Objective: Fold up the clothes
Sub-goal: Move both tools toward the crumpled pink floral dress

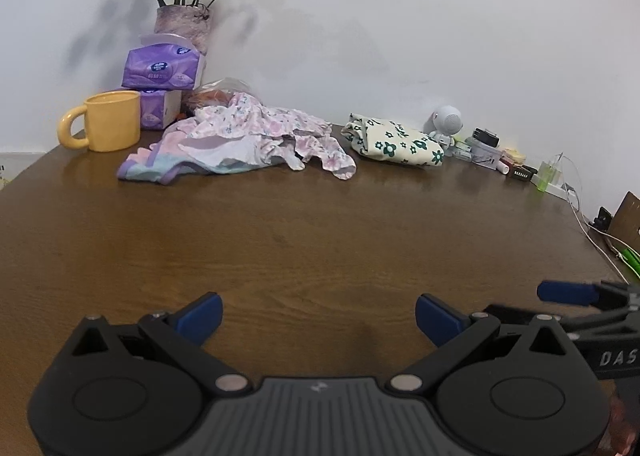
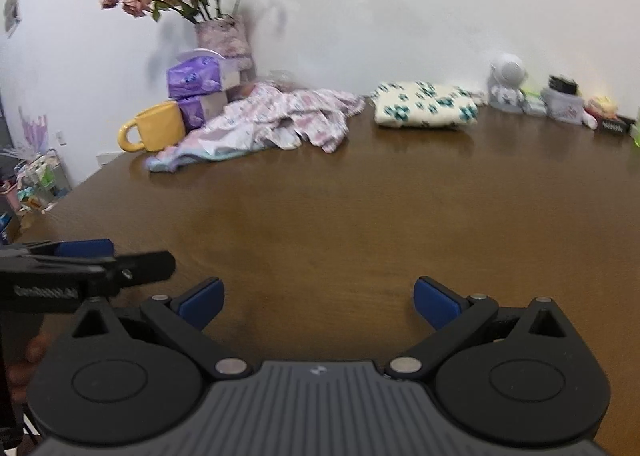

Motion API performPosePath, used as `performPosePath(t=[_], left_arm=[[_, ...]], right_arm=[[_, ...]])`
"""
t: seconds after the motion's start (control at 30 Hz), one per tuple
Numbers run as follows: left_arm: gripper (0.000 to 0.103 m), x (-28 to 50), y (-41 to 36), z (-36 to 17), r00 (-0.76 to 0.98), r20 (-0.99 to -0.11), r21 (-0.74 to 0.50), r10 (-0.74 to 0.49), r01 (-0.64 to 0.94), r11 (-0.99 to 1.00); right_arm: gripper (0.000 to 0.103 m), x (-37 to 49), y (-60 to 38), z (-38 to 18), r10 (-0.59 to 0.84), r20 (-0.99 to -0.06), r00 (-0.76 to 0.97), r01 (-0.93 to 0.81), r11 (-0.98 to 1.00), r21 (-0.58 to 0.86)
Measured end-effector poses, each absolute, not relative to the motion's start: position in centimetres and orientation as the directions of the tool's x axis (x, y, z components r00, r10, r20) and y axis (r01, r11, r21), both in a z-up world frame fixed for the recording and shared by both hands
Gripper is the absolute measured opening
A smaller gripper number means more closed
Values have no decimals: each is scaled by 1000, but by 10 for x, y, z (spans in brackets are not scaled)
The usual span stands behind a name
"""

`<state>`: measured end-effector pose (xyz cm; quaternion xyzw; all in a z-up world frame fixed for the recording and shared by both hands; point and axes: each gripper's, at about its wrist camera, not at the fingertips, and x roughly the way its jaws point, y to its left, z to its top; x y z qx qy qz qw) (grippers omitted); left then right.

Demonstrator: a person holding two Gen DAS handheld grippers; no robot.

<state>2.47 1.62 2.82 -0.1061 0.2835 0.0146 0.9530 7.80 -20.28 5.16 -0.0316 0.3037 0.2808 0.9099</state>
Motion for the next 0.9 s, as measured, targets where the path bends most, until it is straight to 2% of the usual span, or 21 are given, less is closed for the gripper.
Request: performPosePath(t=[0.63, 0.9], left_arm=[[103, 94, 55, 89, 893, -444, -123, 69, -137, 983], [103, 140, 82, 92, 877, -470, -146, 97, -185, 972]], right_arm=[[103, 151, -141, 120, 553, -517, 654, -621, 782, 52], [103, 199, -108, 130, 546, -505, 668, -619, 785, 29]])
